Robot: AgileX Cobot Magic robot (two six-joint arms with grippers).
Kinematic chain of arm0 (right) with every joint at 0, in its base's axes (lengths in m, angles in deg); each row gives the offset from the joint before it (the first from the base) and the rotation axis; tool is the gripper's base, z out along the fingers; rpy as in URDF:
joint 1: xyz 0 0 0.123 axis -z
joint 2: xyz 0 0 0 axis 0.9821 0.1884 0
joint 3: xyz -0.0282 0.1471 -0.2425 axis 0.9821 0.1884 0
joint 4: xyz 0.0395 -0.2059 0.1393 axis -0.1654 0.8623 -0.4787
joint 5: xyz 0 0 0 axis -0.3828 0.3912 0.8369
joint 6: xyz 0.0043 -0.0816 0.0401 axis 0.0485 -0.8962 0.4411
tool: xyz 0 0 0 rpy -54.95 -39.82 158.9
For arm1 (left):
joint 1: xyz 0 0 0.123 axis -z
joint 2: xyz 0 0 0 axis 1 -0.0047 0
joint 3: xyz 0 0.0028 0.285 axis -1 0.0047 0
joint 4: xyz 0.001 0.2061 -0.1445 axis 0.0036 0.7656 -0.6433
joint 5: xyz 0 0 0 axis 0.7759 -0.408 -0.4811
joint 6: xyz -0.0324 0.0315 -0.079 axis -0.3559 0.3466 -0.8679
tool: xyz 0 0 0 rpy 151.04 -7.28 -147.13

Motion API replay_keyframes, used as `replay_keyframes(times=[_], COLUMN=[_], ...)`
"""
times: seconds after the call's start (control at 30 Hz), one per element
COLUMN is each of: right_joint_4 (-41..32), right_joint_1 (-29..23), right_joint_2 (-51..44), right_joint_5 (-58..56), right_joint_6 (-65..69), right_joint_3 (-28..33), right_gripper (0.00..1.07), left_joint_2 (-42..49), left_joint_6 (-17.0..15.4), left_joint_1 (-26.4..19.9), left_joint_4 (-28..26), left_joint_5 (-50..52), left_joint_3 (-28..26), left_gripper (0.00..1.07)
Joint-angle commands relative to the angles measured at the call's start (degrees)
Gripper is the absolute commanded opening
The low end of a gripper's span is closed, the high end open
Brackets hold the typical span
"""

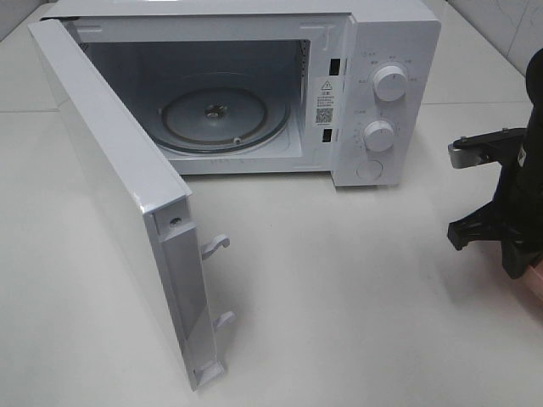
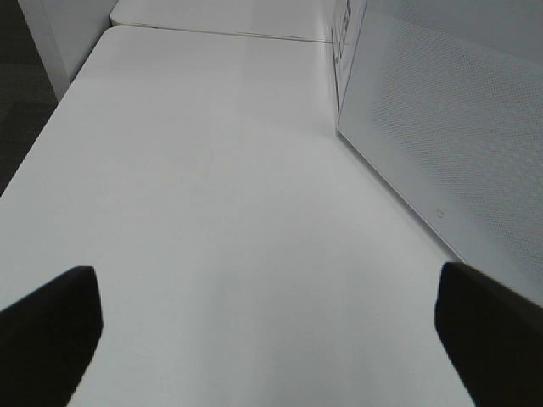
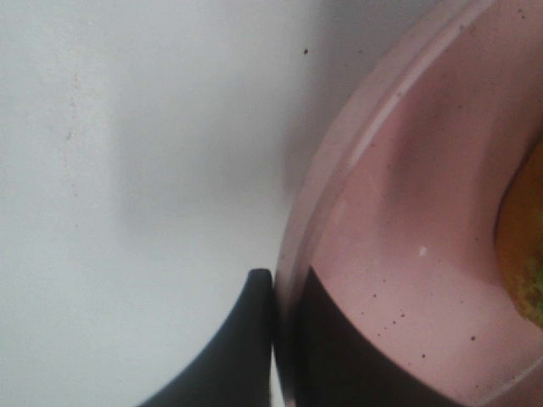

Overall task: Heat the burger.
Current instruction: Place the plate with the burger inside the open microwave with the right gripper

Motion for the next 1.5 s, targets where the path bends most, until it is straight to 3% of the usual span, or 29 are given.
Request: replay_keyframes(times=[0.03,0.3,0.57,0.63,0.73,0.8,1.27,1.5], right_joint_4=[5.33,11.92,14.38,15.36,15.36,15.30,15.07,15.01], right_joint_1=[-2.29,-8.19,-13.69,-18.33,-19.60,-24.87,-42.74,-46.98], right_joint_2=[-2.46,-7.56,-11.86,-14.95,-15.58,-17.65,-18.45,-18.45], right_joint_5=[-1.83,-2.46,-3.32,-3.50,-3.50,-5.67,-9.22,-9.28], right_joint_6=[3.27,9.40,10.60,11.63,11.69,11.86,9.40,3.32], right_joint_3=[1.78,8.88,11.52,13.06,13.35,14.04,14.04,13.92], right_gripper=[0.00,0.00,0.00,0.00,0.00,0.00,0.00,0.00], left_joint_2=[0.17,0.17,0.17,0.17,0.17,0.17,0.17,0.17], left_joint_6=[0.00,0.00,0.00,0.00,0.00,0.00,0.00,0.00], left_joint_1=[0.34,0.34,0.34,0.34,0.34,0.34,0.34,0.34], left_joint_4=[-0.63,-0.63,-0.63,-0.63,-0.63,-0.63,-0.63,-0.63], left_joint_5=[0.92,0.92,0.92,0.92,0.92,0.92,0.92,0.92], left_joint_3=[0.23,0.23,0.23,0.23,0.23,0.23,0.23,0.23], left_gripper=[1.02,1.02,1.02,1.02,1.02,1.02,1.02,1.02])
